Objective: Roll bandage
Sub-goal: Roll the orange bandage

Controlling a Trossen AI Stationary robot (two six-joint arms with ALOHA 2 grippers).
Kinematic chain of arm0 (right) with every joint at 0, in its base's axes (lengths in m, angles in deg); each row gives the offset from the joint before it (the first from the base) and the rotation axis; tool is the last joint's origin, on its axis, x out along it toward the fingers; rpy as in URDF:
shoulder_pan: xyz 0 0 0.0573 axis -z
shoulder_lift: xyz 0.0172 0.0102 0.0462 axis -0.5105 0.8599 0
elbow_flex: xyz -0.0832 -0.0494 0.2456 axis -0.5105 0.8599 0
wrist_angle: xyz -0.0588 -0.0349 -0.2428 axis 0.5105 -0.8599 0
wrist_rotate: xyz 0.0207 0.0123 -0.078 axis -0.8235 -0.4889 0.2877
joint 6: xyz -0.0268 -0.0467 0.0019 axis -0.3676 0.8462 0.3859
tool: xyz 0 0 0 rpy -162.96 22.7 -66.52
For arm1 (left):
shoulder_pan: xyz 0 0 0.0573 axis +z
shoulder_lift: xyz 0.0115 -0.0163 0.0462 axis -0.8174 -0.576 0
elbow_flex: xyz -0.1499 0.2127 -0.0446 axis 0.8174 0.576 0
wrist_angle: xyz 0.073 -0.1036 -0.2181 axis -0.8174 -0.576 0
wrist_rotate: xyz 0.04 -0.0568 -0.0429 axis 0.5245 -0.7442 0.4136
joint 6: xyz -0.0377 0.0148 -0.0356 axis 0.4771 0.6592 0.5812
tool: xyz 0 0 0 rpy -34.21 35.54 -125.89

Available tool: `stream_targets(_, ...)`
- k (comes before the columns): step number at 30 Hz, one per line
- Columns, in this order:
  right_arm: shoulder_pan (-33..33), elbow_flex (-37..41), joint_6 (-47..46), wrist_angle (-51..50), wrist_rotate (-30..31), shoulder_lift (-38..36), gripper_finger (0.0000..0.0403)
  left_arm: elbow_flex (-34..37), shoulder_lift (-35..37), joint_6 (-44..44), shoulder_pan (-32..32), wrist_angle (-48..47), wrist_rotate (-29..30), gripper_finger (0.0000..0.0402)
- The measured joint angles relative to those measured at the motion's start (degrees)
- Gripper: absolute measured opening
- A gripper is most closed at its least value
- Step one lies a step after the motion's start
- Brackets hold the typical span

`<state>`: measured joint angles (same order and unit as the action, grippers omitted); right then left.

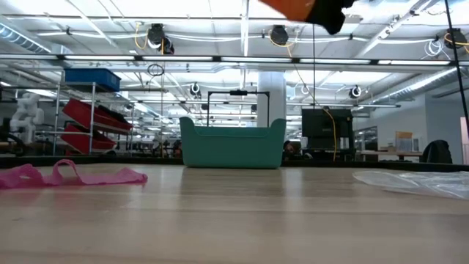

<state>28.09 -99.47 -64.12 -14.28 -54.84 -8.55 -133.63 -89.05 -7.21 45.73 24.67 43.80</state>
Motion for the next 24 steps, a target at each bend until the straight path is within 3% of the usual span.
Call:
stream_targets(4, 0.76, -2.27, -4.11, -5.21, -8.46, -2.49, 0.0300, 0.00, 0.00, -0.05, -0.05, -0.41, -0.03, 0.0013)
stream_targets(9, 0.84, -4.53, -5.51, -8.16, -9.40, -4.56, 0.0300, 0.02, -0.42, -1.26, 0.19, -1.04, 2.92, 0.0013)
stream_targets(15, 1.16, -8.07, -3.98, -9.83, -2.30, -6.91, 0.0300, 0.04, -0.44, -2.51, 1.08, -2.18, 9.15, 0.0013)
stream_targets(21, 1.71, -9.41, 6.09, -19.01, 15.31, -9.10, 0.0300, 0.04, -0.46, -1.00, 1.21, -1.94, 11.10, 0.0013)
stream_targets(22, 2.32, -9.39, 6.18, -19.19, 14.32, -9.17, 0.0300, 0.04, -0.46, -0.89, 1.23, -1.84, 10.89, 0.0013)
stream_targets(24, 3.32, -9.38, 2.03, -16.07, 6.57, -9.03, 0.0300, 0.07, -0.46, -0.87, 1.20, -1.80, 9.75, 0.0013)
